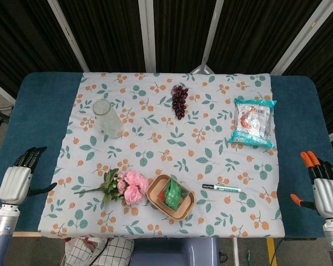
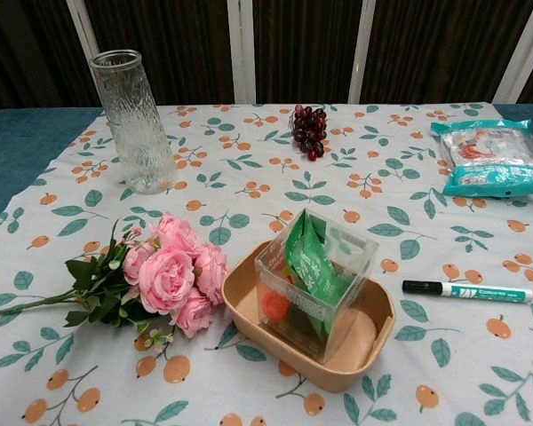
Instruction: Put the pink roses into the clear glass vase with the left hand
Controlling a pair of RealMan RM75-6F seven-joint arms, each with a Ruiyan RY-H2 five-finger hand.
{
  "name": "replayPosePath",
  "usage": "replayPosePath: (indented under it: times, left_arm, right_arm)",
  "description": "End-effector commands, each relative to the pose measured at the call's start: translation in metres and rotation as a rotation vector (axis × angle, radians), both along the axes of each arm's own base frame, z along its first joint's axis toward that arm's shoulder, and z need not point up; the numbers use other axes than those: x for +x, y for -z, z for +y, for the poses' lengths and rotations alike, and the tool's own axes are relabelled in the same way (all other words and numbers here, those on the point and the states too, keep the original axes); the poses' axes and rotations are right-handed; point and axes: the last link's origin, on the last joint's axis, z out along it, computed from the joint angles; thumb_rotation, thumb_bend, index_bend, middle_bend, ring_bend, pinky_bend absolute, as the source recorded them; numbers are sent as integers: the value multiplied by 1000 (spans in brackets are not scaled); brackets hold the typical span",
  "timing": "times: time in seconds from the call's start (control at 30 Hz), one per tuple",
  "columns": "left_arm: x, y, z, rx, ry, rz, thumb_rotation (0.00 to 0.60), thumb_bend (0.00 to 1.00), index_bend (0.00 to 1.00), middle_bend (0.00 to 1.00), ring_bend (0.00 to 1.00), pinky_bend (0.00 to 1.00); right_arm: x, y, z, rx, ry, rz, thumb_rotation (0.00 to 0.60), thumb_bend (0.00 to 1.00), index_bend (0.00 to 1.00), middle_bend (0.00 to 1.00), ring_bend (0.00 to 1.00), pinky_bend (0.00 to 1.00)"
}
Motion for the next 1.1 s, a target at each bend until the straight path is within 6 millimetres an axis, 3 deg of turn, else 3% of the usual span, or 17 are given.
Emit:
replayPosePath:
  times: [0.03,0.53,0.8,1.1]
  left_arm:
    - [0,-2,-1,7,-2,-1,600,147,110,123,105,197]
    - [7,9,-6,-96,-7,-71,600,136,108,119,105,197]
    - [40,30,16,-240,-16,-158,600,120,91,86,88,196]
    - [91,81,30,-407,-42,-110,600,79,72,79,78,180]
  right_arm:
    - [-1,3,-1,10,6,8,600,171,52,5,0,0]
    - [0,-5,6,-14,17,-18,600,169,52,5,0,0]
    - [-3,-9,9,8,51,-12,600,168,52,5,0,0]
    - [-2,-11,8,-5,51,-15,600,168,52,5,0,0]
